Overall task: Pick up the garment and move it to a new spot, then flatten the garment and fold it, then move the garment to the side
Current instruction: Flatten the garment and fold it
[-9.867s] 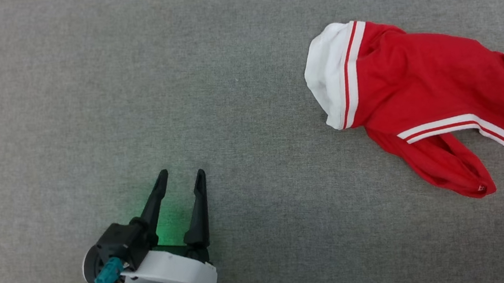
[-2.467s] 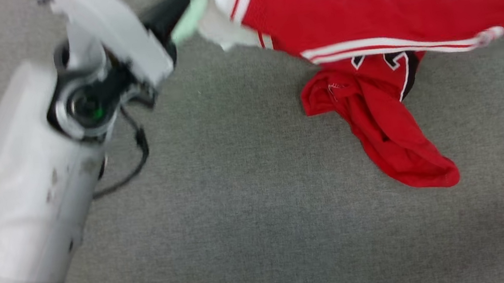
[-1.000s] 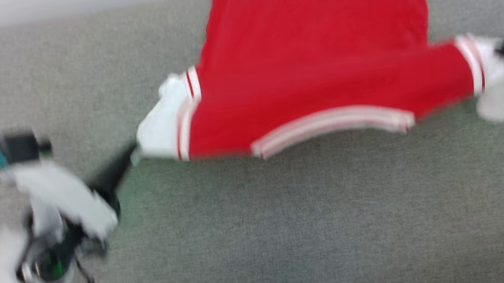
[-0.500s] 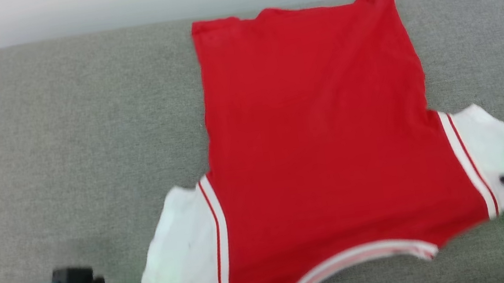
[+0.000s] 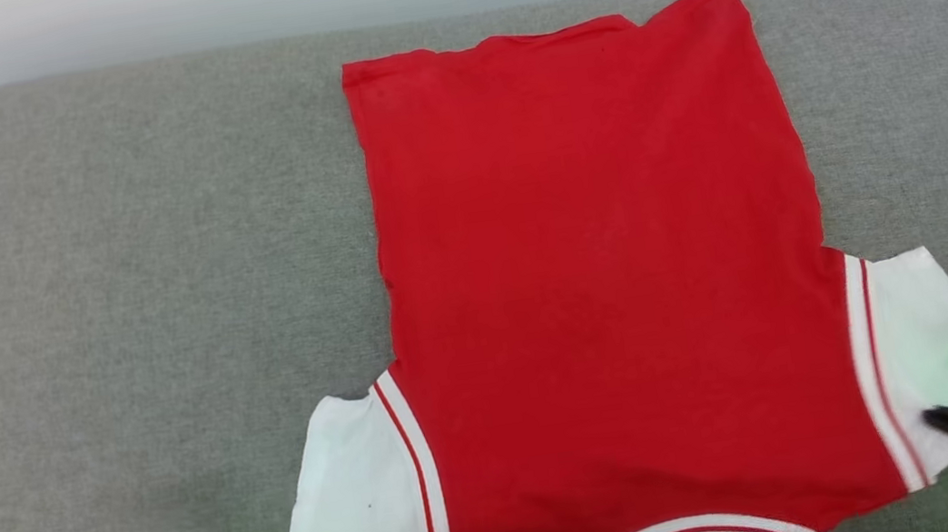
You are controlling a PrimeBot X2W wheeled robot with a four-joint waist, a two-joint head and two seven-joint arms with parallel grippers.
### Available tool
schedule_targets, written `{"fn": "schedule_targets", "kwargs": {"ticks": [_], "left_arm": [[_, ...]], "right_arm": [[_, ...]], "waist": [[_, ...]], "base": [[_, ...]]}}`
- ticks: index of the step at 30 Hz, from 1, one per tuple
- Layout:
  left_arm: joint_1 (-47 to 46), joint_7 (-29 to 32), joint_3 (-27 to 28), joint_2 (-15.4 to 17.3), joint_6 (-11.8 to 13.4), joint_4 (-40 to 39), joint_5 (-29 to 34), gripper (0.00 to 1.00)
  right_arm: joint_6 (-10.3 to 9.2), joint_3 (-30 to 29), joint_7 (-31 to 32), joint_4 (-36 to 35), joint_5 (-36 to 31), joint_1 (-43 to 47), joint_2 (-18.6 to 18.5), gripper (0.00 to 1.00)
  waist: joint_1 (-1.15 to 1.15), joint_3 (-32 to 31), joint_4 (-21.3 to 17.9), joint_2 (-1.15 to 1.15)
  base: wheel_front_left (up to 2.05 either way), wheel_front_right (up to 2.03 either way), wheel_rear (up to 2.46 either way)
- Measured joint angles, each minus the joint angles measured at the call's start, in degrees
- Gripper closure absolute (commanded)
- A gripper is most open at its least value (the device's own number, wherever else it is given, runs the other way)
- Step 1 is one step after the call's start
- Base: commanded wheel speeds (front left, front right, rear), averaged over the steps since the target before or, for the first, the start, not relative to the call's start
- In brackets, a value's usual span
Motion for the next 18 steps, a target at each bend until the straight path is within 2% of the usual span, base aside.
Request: {"fn": "schedule_targets", "kwargs": {"ticks": [3,6,10,16,17,18], "left_arm": [[-1.5,0.8,-2.3,-2.6,-0.5,4.5,1.8,1.00],[-3.3,0.6,-3.6,-6.8,-1.9,9.8,2.2,1.00],[-6.1,-0.8,-4.7,-10.7,-3.7,16.6,3.8,1.00],[-8.6,-2.4,-5.9,-14.3,-6.4,24.0,6.0,1.00],[-8.9,-2.4,-5.9,-14.6,-6.7,24.7,6.0,1.00],[-9.1,-2.6,-6.0,-14.9,-7.1,25.2,6.0,1.00]], "right_arm": [[0.01,-0.1,0.2,2.4,-1.9,0.5,3.4,1.00],[0.00,0.2,0.8,7.2,-4.7,1.6,6.3,1.00],[0.04,0.1,0.1,12.8,-7.0,2.6,10.3,1.00],[0.45,-0.5,-2.5,17.9,-9.5,3.1,13.8,1.00],[0.54,-0.6,-3.3,18.4,-9.9,3.2,14.2,0.92],[0.56,-1.1,-4.3,18.8,-10.1,3.2,14.4,0.52]], "waist": [[0.00,0.0,-0.2,0.00],[0.00,0.1,-0.1,0.00],[0.00,0.3,0.3,0.00],[0.00,0.7,0.6,0.00],[0.00,0.7,0.5,0.00],[0.00,0.8,0.4,0.00]], "base": [[0.00,0.00,0.00],[0.00,0.00,0.00],[0.00,0.00,0.00],[0.00,0.00,0.00],[0.00,0.00,0.00],[0.00,0.00,0.00]]}}
